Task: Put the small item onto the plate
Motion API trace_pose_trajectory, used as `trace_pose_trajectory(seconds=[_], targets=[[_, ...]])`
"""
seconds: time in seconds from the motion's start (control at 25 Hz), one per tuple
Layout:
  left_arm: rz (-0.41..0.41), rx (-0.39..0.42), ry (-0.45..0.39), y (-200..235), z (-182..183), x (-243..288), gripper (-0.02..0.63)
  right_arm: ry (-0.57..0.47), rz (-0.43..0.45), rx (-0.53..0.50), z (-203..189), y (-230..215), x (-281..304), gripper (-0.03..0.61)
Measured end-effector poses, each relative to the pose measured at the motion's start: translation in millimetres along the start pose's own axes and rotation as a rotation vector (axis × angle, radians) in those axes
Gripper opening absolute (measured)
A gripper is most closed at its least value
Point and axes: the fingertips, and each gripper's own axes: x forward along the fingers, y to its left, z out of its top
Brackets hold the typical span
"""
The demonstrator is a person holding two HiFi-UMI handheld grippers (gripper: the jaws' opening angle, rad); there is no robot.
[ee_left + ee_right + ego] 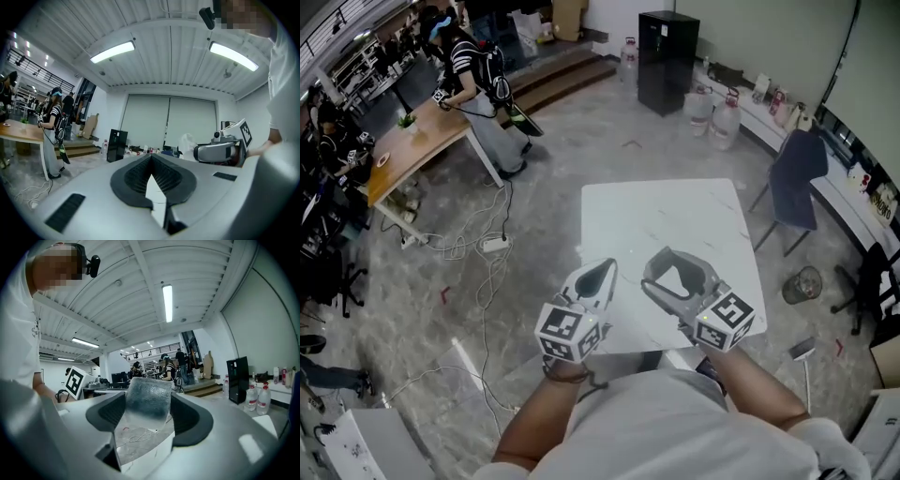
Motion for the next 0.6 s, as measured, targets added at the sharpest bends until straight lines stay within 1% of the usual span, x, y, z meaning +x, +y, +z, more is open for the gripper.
trace_pose_trajectory(seconds=[0.28,0.48,0.6], targets=[[0.063,-0.007,0.01,12,-11,73,0.006,0.059,0.066,0.017,-13,-74,13,0.295],[0.102,-0.021,0.042,21,-28,98,0.006,0.093,0.091,0.035,-32,-108,22,0.295],[0.122,-0.027,0.054,33,-32,110,0.006,0.125,0.09,0.017,-42,-127,32,0.295]])
